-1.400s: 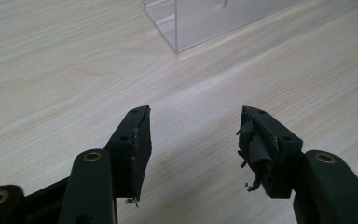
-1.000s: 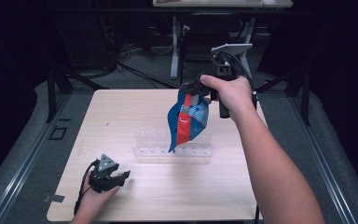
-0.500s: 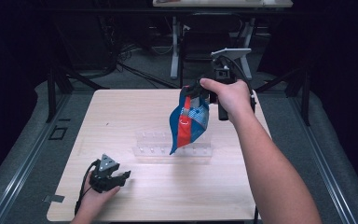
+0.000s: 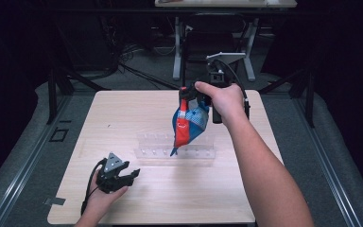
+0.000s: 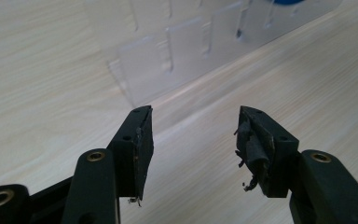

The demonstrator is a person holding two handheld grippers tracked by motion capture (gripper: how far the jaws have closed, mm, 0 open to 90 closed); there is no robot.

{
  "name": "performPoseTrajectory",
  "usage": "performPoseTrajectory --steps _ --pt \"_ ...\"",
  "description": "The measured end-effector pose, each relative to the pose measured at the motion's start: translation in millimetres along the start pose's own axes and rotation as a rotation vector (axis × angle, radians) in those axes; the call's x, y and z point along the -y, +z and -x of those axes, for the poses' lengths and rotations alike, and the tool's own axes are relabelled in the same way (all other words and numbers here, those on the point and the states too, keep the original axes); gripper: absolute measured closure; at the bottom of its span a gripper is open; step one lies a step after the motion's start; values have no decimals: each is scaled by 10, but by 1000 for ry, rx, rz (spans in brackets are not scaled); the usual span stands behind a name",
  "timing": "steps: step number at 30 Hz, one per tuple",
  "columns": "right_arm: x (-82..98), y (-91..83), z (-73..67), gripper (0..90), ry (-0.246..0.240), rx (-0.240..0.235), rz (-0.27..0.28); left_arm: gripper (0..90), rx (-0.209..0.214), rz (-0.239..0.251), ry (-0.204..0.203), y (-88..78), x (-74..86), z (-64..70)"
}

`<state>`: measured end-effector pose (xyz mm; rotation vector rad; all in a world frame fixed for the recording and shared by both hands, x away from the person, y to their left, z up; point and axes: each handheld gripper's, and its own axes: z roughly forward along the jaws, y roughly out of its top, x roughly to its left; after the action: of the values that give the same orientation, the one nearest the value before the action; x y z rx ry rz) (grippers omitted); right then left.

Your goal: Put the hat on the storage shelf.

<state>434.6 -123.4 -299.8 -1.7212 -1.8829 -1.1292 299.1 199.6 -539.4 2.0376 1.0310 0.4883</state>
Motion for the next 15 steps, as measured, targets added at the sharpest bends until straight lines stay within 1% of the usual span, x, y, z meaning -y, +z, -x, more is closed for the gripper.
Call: performPoseTrajectory --steps 2,3,4,5,6,7,9,10,11,13,14,15 --pt "-1 28 5 773 -1 -5 -4 464 4 12 23 10 -81 54" --pt "1 46 7 773 -8 -9 -1 471 4 12 23 10 -81 54" --pt "2 59 8 773 -11 -11 -1 475 18 26 31 33 -167 111" --pt "2 59 8 773 -11 -11 -1 480 18 26 31 33 -167 111" --pt "1 73 3 773 -11 -9 -5 485 30 30 47 54 -251 167" --pt "1 73 3 773 -11 -9 -5 487 30 30 47 54 -251 167" --pt "3 85 4 773 -2 -11 -11 491 38 44 57 82 -322 228" --pt "7 94 12 773 -8 -4 -11 495 41 45 64 102 -359 270" --pt "7 94 12 773 -8 -4 -11 495 41 45 64 102 -359 270" --pt "18 111 26 772 -14 -5 -7 495 48 39 77 137 -385 319" --pt "20 109 39 773 -19 -3 -19 495 50 36 77 143 -390 329" --pt "20 109 39 773 -19 -3 -19 495 50 36 77 143 -390 329"
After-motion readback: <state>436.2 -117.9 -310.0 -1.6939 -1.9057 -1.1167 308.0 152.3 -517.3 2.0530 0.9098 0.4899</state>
